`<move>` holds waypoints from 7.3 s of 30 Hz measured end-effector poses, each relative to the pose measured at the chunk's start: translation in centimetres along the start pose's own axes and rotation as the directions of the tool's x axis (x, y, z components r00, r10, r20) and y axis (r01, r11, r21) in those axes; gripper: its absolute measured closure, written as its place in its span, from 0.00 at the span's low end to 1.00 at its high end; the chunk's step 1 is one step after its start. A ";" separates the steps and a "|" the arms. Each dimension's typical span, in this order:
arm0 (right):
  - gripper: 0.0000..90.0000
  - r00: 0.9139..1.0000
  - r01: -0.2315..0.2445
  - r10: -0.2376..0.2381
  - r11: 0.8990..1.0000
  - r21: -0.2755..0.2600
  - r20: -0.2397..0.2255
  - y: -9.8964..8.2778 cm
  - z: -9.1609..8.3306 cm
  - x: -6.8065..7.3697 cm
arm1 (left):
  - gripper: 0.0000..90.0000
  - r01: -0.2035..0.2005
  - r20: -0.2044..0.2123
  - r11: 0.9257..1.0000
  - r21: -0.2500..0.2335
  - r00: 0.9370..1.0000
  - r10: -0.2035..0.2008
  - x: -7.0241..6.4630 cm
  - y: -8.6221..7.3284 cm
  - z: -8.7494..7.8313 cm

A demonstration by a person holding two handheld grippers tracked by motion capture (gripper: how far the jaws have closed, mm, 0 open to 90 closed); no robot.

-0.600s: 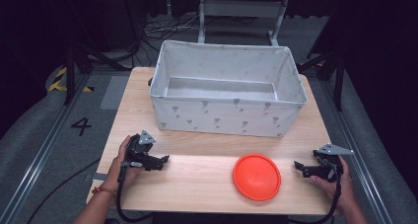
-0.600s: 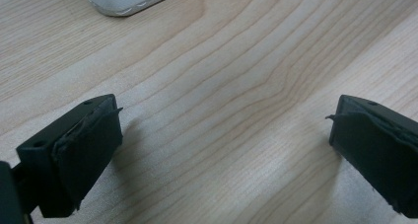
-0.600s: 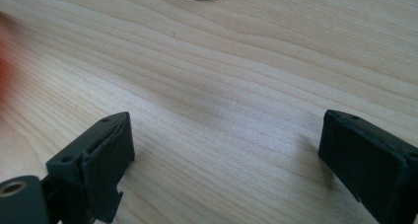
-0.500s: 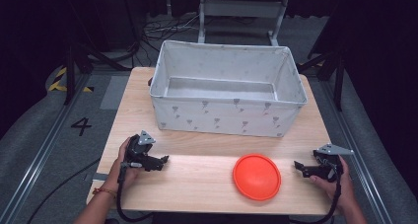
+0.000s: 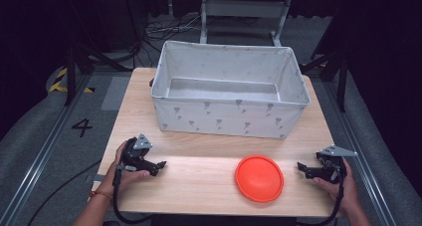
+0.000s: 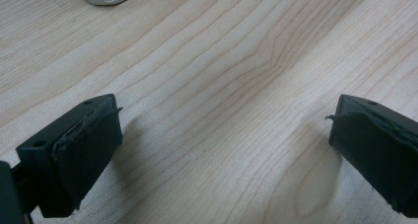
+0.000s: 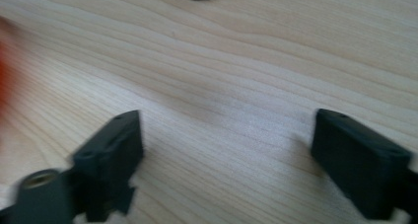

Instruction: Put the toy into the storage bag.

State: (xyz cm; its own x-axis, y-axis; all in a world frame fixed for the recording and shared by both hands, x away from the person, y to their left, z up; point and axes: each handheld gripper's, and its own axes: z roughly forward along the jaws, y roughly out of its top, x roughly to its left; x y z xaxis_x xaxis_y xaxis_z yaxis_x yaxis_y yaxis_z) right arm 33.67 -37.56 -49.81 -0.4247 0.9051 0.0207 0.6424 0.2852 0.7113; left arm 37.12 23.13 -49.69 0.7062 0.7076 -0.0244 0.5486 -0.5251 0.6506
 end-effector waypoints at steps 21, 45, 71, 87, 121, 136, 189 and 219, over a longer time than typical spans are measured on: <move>0.24 0.977 0.151 -0.162 0.985 -0.084 -0.136 2.2 -2.2 5.2 | 0.01 -0.001 -0.002 1.000 0.000 1.000 0.001 0.0 -0.1 -0.1; 0.26 0.919 0.274 -0.261 0.962 0.004 -0.294 1.8 0.8 9.9 | 0.01 0.000 -0.001 1.000 -0.001 1.000 0.000 0.0 -0.1 -0.1; 0.80 0.904 0.136 -0.134 0.990 -0.023 -0.406 4.0 2.0 8.4 | 0.01 0.000 -0.001 1.000 0.000 1.000 0.000 0.0 -0.1 -0.1; 0.92 0.847 0.299 -0.343 0.939 -0.170 -0.406 7.8 -3.9 9.9 | 0.01 -0.002 0.000 1.000 0.000 1.000 0.002 0.1 -0.1 -0.1; 0.92 0.826 0.468 -0.514 0.854 -0.226 -0.231 16.6 -13.7 8.8 | 0.01 -0.002 0.000 1.000 -0.001 1.000 0.002 0.0 -0.1 -0.1; 0.92 0.818 0.493 -0.546 0.827 -0.270 -0.180 20.2 -15.7 8.2 | 0.01 -0.002 0.000 1.000 -0.001 1.000 0.002 0.0 -0.1 -0.1; 0.92 0.861 0.432 -0.491 0.843 -0.321 -0.131 33.6 -12.6 5.7 | 0.01 0.000 -0.001 1.000 0.000 1.000 0.000 0.0 -0.1 -0.1; 0.92 0.861 0.461 -0.484 0.873 -0.161 -0.159 33.2 -2.6 3.4 | 0.01 0.000 -0.001 1.000 0.000 1.000 0.000 0.0 -0.1 -0.1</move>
State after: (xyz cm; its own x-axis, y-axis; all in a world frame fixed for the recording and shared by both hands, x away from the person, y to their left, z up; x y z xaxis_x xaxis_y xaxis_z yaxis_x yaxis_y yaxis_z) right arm 51.91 -25.86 -24.29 -0.7776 0.5910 -0.2145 0.2625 0.6151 0.7434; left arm 37.04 23.26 -49.67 0.7059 0.7079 -0.0237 0.5486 -0.5252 0.6505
